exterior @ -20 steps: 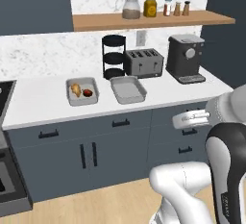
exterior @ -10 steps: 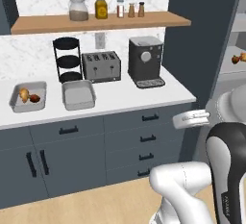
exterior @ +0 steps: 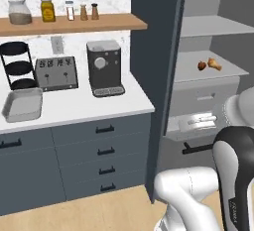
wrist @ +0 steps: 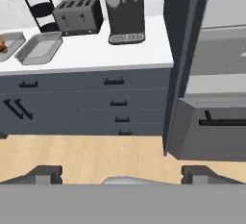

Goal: Place one bell pepper and one chicken drumstick in each tupperware on the nearby counter, to pack two identical lunches.

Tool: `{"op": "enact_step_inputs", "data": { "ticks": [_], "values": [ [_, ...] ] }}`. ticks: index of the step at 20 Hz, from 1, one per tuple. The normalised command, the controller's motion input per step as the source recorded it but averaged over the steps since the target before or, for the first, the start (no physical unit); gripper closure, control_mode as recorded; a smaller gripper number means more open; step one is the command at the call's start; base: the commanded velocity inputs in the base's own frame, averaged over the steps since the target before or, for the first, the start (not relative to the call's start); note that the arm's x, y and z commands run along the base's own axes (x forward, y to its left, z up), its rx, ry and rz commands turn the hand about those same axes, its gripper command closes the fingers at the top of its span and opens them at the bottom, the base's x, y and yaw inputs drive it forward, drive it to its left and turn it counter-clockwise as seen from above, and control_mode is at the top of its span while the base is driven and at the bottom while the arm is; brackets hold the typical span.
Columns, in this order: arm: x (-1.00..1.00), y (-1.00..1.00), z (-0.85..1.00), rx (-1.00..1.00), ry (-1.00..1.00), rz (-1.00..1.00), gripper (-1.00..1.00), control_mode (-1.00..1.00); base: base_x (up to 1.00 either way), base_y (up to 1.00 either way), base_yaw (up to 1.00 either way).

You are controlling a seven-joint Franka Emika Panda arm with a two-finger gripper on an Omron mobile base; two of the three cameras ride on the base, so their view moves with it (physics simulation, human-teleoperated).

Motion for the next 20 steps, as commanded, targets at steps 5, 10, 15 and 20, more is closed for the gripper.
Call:
{"op": "enact_step_inputs", "data": {
  "ticks": [5, 10, 15, 20],
  "values": [
    [0.0, 0.0, 0.0, 0.0, 0.0, 0.0, -1.0, 1.0, 0.49, -1.0, 0.0],
    [0.0, 0.0, 0.0, 0.0, 0.0, 0.0, -1.0, 1.0, 0.65, -0.87, -0.05],
    [0.0, 0.0, 0.0, 0.0, 0.0, 0.0, -1.0, 1.0, 0.82, -0.41, -0.11],
    [0.0, 0.0, 0.0, 0.0, 0.0, 0.0, -1.0, 1.0, 1.0, -0.12, -0.14]
  ]
}}
